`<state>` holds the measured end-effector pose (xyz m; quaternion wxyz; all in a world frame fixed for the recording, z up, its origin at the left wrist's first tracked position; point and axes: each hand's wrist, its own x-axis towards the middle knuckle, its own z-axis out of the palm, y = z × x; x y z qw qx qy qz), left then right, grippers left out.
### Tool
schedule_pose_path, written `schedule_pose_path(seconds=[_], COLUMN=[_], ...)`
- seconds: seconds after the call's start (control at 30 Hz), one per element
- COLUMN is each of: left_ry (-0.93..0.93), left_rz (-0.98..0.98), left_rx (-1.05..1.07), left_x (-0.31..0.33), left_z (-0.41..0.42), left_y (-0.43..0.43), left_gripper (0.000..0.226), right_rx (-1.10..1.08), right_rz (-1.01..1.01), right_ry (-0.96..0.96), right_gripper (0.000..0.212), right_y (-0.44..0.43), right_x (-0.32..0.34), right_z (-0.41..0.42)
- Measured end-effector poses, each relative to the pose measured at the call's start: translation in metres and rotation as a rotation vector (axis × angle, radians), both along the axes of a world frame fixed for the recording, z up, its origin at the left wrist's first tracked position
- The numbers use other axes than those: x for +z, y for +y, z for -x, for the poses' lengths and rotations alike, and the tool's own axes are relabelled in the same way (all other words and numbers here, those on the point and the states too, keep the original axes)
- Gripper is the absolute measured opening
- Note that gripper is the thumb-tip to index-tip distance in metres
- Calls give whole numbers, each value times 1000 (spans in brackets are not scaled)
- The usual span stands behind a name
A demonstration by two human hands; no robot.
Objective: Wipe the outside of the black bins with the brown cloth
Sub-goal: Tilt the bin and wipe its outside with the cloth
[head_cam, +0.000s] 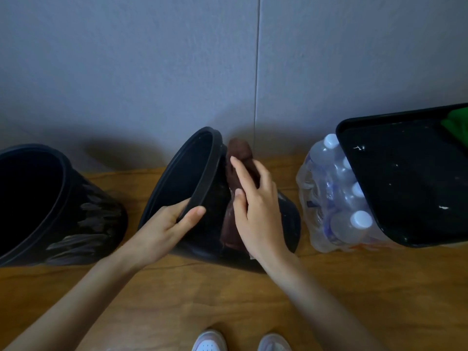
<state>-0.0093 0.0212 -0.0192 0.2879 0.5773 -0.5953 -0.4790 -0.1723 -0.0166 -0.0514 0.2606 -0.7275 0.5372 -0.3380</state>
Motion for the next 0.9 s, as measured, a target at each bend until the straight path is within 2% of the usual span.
schedule_pose_path(seconds=[0.07, 0.17, 0.37, 0.43, 0.57, 0.6, 0.7, 0.73, 0.8, 0.83, 0.9], left_ry=[4, 35, -24, -19, 66, 105, 153, 218, 318, 272, 133], left_rz=[19, 6, -19, -34, -165, -196, -363, -447, -521, -558, -490], left_rx=[13, 54, 36, 40, 71, 107, 197, 246, 404, 466, 493], left_x=[1, -2, -14, -10, 3, 8, 25, 28, 30, 31, 21], left_z=[-9, -23, -36, -34, -40, -37, -28, -25, -15, -11, -15], left_y=[3, 8, 18, 15, 11, 2, -21, -27, -43, -50, -52], left_gripper=[25, 50, 74, 69, 39, 48, 112, 112, 57, 43, 30], right_rx=[0, -59, -248, -259, -239, -235, -219, -212, -197, -191, -184], right_rz=[-49, -180, -427, -455, -403, -381, -314, -301, -279, -270, -264], right_ry=[27, 110, 239, 241, 215, 216, 262, 275, 292, 293, 276], right_gripper=[52, 54, 50, 49, 49, 50, 51, 52, 52, 52, 52], right_y=[-2, -5, -16, -23, -23, -21, -15, -14, -12, -11, -8], right_x=[-12, -33, -61, -60, -56, -56, -55, -54, -51, -51, -53], right_z=[9, 25, 52, 54, 47, 45, 39, 38, 36, 36, 37])
